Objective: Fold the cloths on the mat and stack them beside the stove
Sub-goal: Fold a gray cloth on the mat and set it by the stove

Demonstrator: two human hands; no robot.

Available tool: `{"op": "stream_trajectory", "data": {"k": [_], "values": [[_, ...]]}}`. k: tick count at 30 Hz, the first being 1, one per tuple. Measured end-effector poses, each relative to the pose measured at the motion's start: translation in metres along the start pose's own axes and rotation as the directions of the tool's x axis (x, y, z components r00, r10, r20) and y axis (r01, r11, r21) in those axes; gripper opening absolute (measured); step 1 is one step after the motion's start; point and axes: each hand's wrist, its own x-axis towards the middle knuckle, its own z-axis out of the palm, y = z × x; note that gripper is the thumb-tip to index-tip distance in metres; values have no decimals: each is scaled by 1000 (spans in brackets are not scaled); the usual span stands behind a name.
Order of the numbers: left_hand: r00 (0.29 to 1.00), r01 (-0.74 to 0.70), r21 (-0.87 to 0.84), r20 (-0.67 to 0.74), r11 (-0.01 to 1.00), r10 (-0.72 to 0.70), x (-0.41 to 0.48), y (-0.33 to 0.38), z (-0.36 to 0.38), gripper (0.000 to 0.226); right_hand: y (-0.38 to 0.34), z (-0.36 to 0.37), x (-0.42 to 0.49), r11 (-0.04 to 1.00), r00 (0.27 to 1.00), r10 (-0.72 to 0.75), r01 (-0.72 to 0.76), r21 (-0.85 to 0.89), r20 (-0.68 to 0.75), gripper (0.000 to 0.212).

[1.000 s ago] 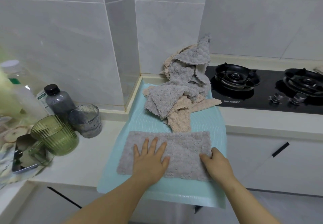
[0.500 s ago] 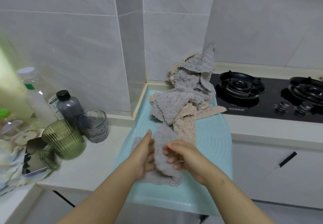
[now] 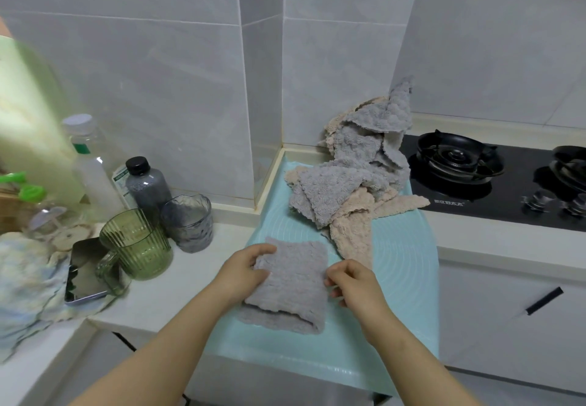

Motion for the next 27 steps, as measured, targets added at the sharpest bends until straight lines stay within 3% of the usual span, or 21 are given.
{"op": "stream_trajectory", "data": {"k": [3,6,7,9,11,13,20,24,27], "values": [[1000,9,250,-20,968,-4,1,-4,-11,39,4,5,2,990,998,-56,60,-127,33,15],[985,-2,560,-143,829,99,-8,2,-5,45,8,13,3,933,980,-201,192,-304,2,10],[969,-30,629,-173,777,177,-10,3,0,50,10,17,5,871,962,-272,247,-424,0,17],[956,-99,710,-127,697,265,-12,2,17,71,13,28,8,690,939,-336,298,-660,73,54],[976,-114,770,-31,627,216,-10,-9,33,78,19,40,12,547,945,-288,297,-782,157,77],[991,-77,797,-2,599,130,-9,-22,39,82,31,47,16,482,954,-217,291,-827,209,86],[994,-77,833,24,548,104,-7,-30,37,100,53,52,24,465,975,-150,218,-858,166,97],[988,-25,848,-60,530,142,-11,-30,38,59,53,52,26,464,974,-144,220,-858,172,98],[983,53,843,-138,535,120,-18,-25,40,52,53,51,25,480,975,-130,219,-849,178,96]]}}
